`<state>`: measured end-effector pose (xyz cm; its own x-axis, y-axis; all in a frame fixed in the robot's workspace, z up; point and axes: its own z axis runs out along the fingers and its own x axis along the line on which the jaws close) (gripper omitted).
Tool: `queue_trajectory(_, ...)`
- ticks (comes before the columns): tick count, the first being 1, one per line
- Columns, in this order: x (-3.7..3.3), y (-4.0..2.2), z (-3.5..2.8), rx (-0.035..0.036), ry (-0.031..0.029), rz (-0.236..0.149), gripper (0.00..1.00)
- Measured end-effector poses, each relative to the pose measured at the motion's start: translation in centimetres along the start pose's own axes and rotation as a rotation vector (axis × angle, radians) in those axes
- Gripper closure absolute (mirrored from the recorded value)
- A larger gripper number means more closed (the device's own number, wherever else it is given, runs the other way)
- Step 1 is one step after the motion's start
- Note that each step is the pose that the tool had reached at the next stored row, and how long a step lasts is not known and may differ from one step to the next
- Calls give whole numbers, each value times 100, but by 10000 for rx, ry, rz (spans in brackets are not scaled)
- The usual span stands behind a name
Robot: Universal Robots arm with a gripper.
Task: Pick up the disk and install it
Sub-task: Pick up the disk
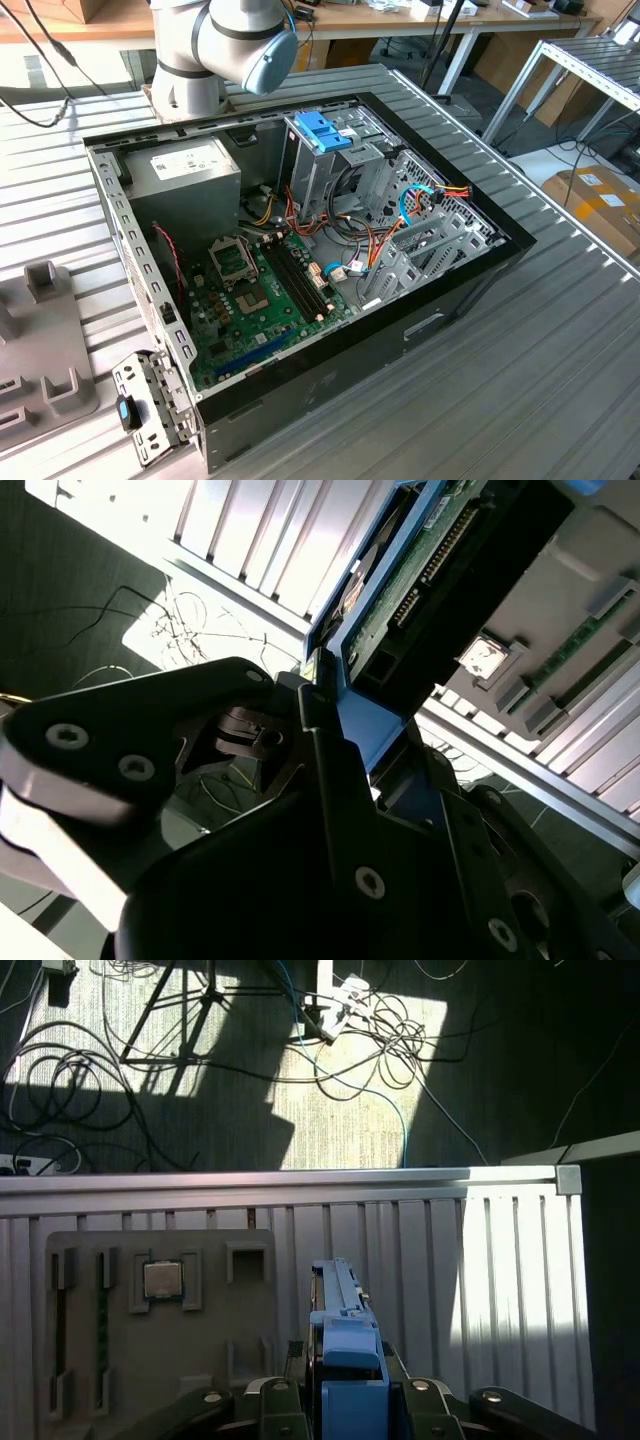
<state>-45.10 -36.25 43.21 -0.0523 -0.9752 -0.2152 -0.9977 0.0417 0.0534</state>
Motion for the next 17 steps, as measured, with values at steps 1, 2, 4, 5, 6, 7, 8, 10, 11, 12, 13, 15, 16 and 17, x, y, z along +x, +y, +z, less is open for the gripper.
queue_trajectory(1,-3,1,-14,-2,-25,-1,63)
queue_trajectory(2,-5,1,-22,-2,-39,-2,63)
queue_trajectory(4,-9,2,-41,-5,-72,-3,63)
queue_trajectory(5,-10,3,-48,-6,-85,-4,63)
queue_trajectory(6,-13,3,-58,-6,-103,-5,63)
queue_trajectory(7,-15,4,-67,-6,-119,-5,63)
queue_trajectory(8,-17,4,-77,-7,-136,-6,63)
queue_trajectory(10,-22,5,-99,-10,-172,-7,63)
queue_trajectory(11,-24,6,-111,-10,-193,-8,63)
queue_trajectory(12,-27,7,-120,-11,-209,-9,63)
queue_trajectory(13,-28,7,-128,-12,-221,-10,63)
queue_trajectory(15,-32,8,-145,-13,-248,-11,63)
queue_trajectory(16,-34,9,-156,-15,-265,-11,63)
queue_trajectory(17,-36,9,-164,-15,-277,-12,63)
